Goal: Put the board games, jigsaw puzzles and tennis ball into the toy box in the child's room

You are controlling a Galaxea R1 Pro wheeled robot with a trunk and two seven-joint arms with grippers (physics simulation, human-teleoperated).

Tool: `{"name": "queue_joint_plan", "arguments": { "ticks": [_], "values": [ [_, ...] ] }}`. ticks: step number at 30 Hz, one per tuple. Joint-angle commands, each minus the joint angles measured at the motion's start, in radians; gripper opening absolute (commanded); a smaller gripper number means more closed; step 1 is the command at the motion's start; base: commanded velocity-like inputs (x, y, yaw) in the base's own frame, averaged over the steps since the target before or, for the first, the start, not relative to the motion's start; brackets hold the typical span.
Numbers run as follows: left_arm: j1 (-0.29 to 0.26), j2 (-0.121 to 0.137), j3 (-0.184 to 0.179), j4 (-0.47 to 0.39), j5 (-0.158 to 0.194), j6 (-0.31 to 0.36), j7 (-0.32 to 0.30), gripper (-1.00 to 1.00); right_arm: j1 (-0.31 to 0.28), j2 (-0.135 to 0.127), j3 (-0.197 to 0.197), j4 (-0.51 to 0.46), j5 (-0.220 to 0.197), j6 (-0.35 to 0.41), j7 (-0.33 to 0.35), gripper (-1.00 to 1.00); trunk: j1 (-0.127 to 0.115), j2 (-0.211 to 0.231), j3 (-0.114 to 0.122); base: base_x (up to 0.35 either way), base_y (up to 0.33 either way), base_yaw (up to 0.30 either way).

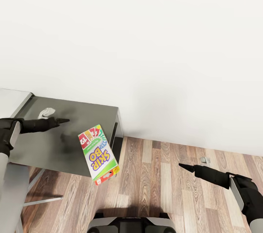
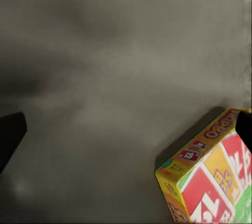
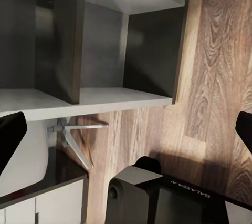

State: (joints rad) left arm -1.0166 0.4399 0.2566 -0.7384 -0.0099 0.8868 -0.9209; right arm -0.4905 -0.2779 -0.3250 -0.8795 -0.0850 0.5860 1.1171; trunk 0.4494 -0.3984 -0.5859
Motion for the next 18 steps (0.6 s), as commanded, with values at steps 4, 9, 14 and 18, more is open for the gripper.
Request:
{"name": "queue_joint_plan", "arguments": {
  "ticks": [4,9,14,18],
  "values": [
    [0.02,0.003,0.033,0.0,-0.003,0.007,-0.115,1.0,0.0,0.001,0.0,-0.003,-0.006,0.008,0.001,1.0,0.001,-0.002,-0.001,0.0,0.0,0.0],
    [0.089,0.011,0.086,0.001,-0.003,0.002,-0.301,1.0,0.0,0.002,0.0,-0.007,-0.008,0.011,0.003,1.0,0.001,-0.002,-0.001,0.0,0.0,0.0],
    [0.15,0.013,0.13,0.001,-0.003,-0.002,-0.422,1.0,0.0,0.003,0.0,-0.009,-0.009,0.014,0.006,1.0,0.001,-0.002,-0.001,0.0,0.0,0.0],
    [0.214,0.014,0.151,0.001,-0.002,-0.004,-0.534,1.0,-0.002,0.02,0.0,-0.012,-0.01,0.017,0.006,1.0,0.001,-0.002,-0.001,0.0,0.0,0.0]
  ]
}}
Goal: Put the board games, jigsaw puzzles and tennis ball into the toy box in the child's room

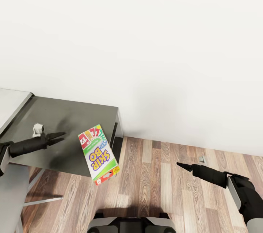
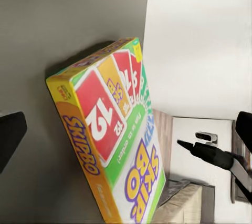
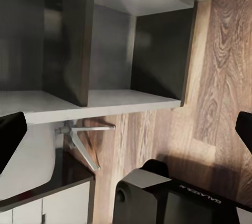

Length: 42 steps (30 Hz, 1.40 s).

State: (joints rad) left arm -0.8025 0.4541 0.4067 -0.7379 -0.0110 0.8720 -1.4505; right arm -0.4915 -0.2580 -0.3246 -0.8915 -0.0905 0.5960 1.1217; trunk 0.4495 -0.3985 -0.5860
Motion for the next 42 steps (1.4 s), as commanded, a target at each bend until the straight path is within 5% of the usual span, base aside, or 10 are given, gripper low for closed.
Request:
{"name": "queue_joint_plan", "arguments": {
  "ticks": [1,5,14,20,23,42],
  "values": [
    [0.005,0.0,0.002,-0.001,-0.001,0.01,-0.019,1.0,-0.001,0.005,-0.001,-0.001,-0.004,0.008,0.001,1.0,0.001,-0.002,-0.001,0.0,0.0,0.0],
    [0.024,0.007,0.009,-0.005,-0.001,0.01,-0.118,1.0,-0.001,0.042,-0.001,-0.012,-0.005,0.012,-0.002,1.0,0.001,-0.002,-0.001,0.0,0.0,0.0],
    [0.029,0.013,0.012,-0.006,0.002,-0.024,-0.12,1.0,-0.001,0.077,-0.002,-0.051,-0.02,0.045,-0.004,1.0,0.001,-0.002,-0.001,0.0,0.0,0.0],
    [0.029,0.011,0.012,-0.006,0.003,-0.032,-0.12,1.0,-0.001,0.16,0.001,-0.13,-0.059,0.101,-0.008,1.0,0.001,-0.002,-0.001,0.0,0.0,0.0],
    [0.029,0.012,0.012,-0.006,0.003,-0.032,-0.12,1.0,-0.001,0.178,0.002,-0.141,-0.062,0.104,-0.008,1.0,0.001,-0.002,-0.001,0.0,0.0,0.0],
    [0.037,0.01,0.01,-0.045,0.003,-0.036,-0.12,1.0,-0.001,0.191,0.007,-0.153,-0.071,0.101,-0.005,1.0,0.001,-0.002,0.008,0.0,0.0,-0.013]
  ]
}}
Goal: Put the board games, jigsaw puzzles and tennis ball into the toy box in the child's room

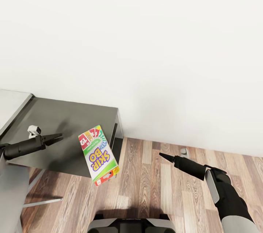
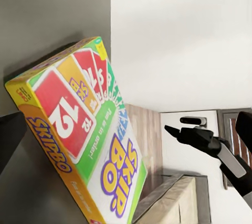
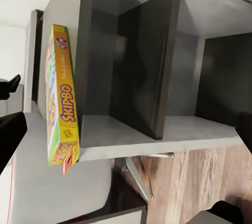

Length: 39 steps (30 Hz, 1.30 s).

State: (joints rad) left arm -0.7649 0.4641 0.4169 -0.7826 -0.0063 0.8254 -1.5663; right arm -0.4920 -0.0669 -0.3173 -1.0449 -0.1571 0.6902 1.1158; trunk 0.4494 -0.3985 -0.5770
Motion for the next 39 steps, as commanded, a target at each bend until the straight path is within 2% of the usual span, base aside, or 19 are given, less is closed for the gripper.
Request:
{"name": "queue_joint_plan", "arguments": {
  "ticks": [1,25,39],
  "values": [
    [0.0,0.0,0.0,-0.001,-0.001,0.011,-0.004,1.0,0.0,0.0,0.0,0.0,-0.004,0.006,0.001,1.0,0.001,-0.001,0.0,0.0,0.0,-0.008],
    [0.002,-0.005,0.0,-0.007,-0.001,0.009,-0.004,1.0,0.0,0.001,0.001,0.001,-0.004,0.003,0.001,1.0,0.001,-0.001,0.029,0.0,0.0,-0.001],
    [0.007,-0.007,-0.001,-0.011,0.0,0.009,-0.004,1.0,0.0,0.001,0.001,0.005,-0.004,0.003,0.001,1.0,0.001,-0.001,0.031,0.0,0.0,0.0]
  ]
}}
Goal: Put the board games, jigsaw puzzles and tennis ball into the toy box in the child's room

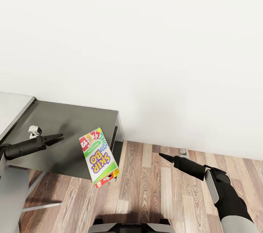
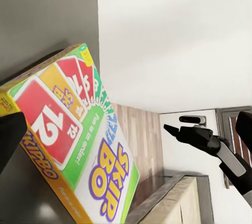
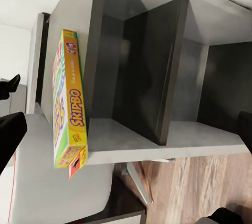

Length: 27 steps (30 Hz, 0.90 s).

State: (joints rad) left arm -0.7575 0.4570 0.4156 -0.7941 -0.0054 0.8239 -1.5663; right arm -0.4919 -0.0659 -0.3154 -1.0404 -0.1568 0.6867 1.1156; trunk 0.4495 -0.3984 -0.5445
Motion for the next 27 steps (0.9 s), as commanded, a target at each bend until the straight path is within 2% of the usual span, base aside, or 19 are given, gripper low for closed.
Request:
{"name": "queue_joint_plan", "arguments": {
  "ticks": [1,15,27],
  "values": [
    [0.0,0.0,0.0,0.0,-0.001,0.011,-0.004,1.0,0.0,0.0,-0.001,0.0,-0.004,0.007,0.001,1.0,0.001,-0.002,-0.001,0.0,0.0,0.0],
    [0.004,0.0,0.0,-0.021,-0.001,0.011,-0.004,1.0,0.0,0.0,0.001,-0.007,-0.004,0.004,0.003,1.0,0.001,-0.002,0.015,0.0,0.0,0.0],
    [0.008,-0.001,0.0,-0.028,-0.001,0.011,-0.004,1.0,0.0,-0.001,0.001,-0.006,-0.004,-0.038,0.003,1.0,0.001,-0.002,0.035,0.0,0.0,0.0]
  ]
}}
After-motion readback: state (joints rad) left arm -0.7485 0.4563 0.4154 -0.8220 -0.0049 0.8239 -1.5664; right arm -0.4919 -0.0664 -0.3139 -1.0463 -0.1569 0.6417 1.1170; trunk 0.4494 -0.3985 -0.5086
